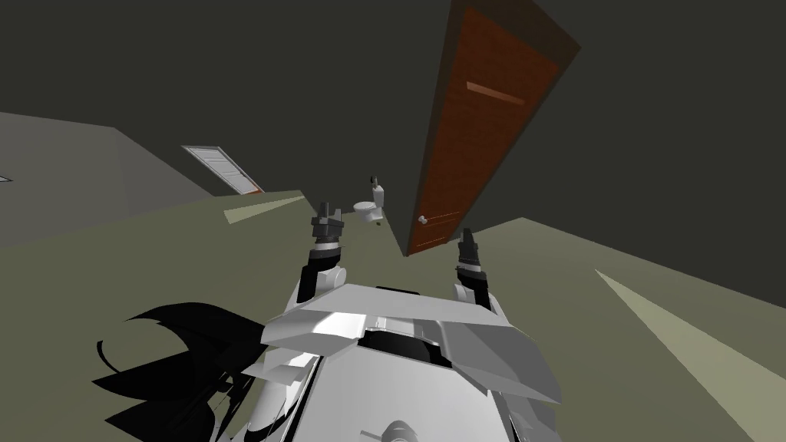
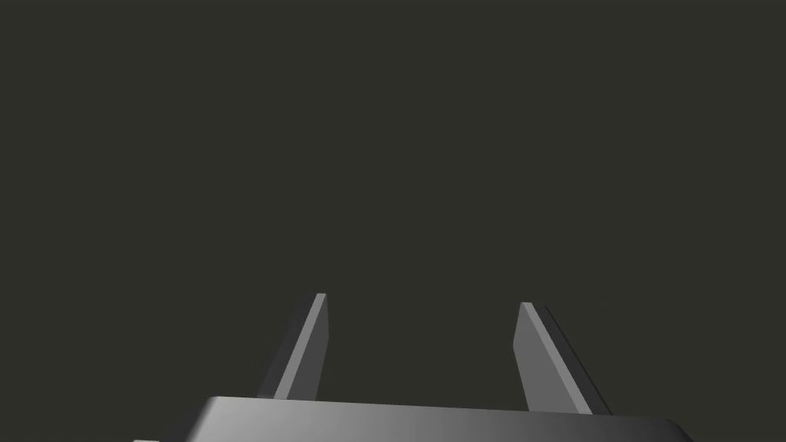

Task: Pull the door open

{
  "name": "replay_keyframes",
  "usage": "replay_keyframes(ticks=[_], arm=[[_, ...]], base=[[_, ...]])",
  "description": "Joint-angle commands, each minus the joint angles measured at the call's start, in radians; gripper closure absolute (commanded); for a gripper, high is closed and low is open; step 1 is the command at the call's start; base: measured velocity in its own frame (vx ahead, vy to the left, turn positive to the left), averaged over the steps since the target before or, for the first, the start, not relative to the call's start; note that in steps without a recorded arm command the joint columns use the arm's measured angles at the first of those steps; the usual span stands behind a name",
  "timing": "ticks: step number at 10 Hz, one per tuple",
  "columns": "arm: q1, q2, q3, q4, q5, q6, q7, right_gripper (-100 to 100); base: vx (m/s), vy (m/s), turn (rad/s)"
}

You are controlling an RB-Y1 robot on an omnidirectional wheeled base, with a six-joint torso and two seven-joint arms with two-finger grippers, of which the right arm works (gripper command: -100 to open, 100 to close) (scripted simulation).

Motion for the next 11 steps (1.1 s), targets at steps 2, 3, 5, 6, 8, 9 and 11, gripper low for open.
replay_keyframes(ticks=[2, 3, 5, 6, 8, 9, 11], arm=[[-0.015, -0.006, -0.004, 0.047, 0.018, -0.009, 0.033, -100], [-0.027, -0.012, -0.008, 0.086, 0.034, -0.02, 0.063, -100], [-0.039, -0.017, -0.011, 0.133, 0.05, -0.032, 0.093, -100], [-0.05, -0.023, -0.015, 0.162, 0.066, -0.044, 0.124, -100], [-0.062, -0.028, -0.018, 0.212, 0.083, -0.057, 0.154, -100], [-0.062, -0.028, -0.018, 0.22, 0.083, -0.057, 0.154, -100], [-0.074, -0.033, -0.022, 0.264, 0.1, -0.069, 0.185, -100]], base=[[0.046, -0.028, 0.045], [0.054, -0.017, 0.048], [0.063, -0.041, 0.065], [0.048, -0.037, 0.05], [0.047, -0.027, 0.051], [0.042, -0.026, 0.027], [0.049, -0.028, 0.047]])
